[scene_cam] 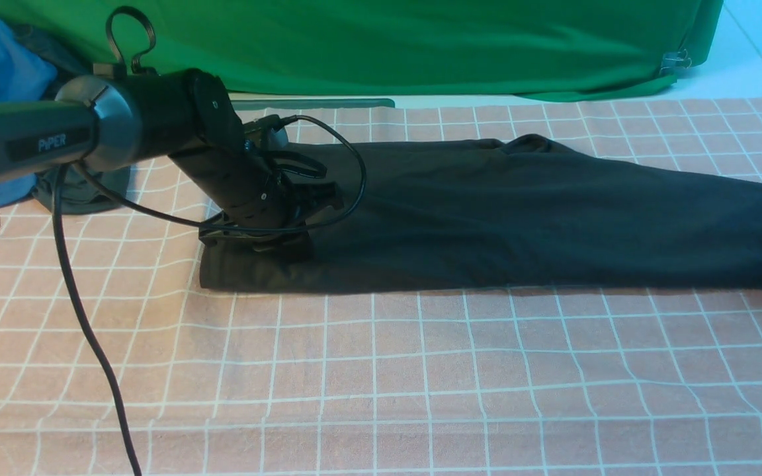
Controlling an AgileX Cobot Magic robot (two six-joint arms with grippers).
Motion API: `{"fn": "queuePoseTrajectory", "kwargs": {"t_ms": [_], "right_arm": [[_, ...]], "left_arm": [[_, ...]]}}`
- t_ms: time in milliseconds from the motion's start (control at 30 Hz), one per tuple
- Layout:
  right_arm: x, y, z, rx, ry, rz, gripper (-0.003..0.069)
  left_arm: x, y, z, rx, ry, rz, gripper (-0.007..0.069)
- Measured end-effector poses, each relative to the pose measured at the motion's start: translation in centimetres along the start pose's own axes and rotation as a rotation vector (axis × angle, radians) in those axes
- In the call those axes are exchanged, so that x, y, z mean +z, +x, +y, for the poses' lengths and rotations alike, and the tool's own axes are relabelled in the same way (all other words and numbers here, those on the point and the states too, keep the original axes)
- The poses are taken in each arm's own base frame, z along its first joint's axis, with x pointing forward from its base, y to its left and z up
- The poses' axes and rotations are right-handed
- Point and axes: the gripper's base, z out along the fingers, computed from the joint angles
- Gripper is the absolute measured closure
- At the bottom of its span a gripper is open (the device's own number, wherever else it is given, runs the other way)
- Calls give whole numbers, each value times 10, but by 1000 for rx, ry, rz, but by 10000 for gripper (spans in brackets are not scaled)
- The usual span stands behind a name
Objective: Fold a long-sleeved shirt over a pink coffee tablecloth.
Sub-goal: 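Fold the black garment in half by bringing its near edge over to the far edge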
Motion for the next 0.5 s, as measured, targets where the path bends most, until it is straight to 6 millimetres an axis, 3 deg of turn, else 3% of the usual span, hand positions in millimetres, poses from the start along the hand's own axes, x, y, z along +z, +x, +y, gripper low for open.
{"fn": "queuePoseTrajectory", "kwargs": {"t_ms": [200,333,400,433,500], "right_arm": [[-8,-3,-6,-46,56,18,554],[-8,-3,-6,-50,62,19,501],[-10,-4,-7,-62,79,16,395],[-10,-5,-8,-63,81,13,383],[-19,-11,-10,-40,98,-10,226]], "left_arm": [[0,0,0,1,-1,0,611],[0,0,0,0,0,0,611],[0,0,0,0,0,1,611],[-1,0,0,0,0,-1,611],[-5,0,-1,3,-1,-3,611]]}}
